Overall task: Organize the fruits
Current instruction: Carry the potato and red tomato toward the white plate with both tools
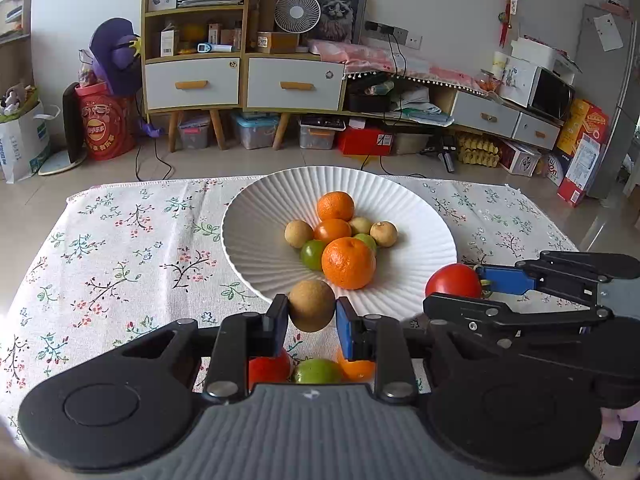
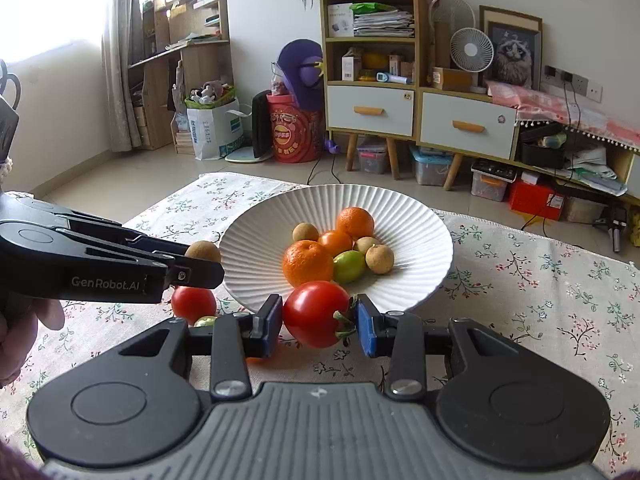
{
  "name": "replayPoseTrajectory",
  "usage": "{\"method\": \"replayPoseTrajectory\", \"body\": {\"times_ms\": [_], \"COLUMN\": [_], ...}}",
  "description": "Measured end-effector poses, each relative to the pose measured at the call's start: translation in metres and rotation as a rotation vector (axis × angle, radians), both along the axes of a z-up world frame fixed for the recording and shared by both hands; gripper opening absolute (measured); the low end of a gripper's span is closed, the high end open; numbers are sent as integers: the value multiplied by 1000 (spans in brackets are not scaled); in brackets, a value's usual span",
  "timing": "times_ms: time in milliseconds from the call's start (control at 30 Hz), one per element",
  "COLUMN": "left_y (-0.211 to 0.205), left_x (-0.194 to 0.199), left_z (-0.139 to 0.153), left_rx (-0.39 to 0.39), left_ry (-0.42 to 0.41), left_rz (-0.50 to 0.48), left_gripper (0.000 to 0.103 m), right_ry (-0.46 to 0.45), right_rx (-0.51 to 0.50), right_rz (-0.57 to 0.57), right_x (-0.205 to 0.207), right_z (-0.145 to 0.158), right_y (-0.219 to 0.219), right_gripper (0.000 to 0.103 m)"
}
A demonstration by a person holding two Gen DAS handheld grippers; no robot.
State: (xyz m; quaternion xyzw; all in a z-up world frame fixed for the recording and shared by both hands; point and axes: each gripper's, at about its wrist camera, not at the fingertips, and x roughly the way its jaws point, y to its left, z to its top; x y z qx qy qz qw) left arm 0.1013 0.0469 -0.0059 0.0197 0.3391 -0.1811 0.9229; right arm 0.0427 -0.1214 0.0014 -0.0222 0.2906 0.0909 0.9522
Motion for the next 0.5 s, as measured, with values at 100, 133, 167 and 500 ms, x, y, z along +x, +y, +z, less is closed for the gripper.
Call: {"method": "replayPoseTrajectory", "body": {"times_ms": [100, 133, 167, 500], "left_y": [-5, -6, -7, -18], "left_x": [6, 10, 13, 48], "left_z": [-2, -2, -3, -12], "left_rx": [36, 47, 55, 111], "left_ry": [-13, -14, -11, 46], "left_rz": [-2, -1, 0, -28], "left_gripper": [22, 22, 22, 22], "right_ry": [3, 5, 6, 20], "right_rx": [-2, -4, -8, -13], "right_rz": [-17, -20, -21, -34], "right_x": [5, 7, 10, 30], "right_z": [0, -1, -1, 0], "right_y": [-5, -8, -10, -19], "right_gripper": [36, 36, 36, 36]}}
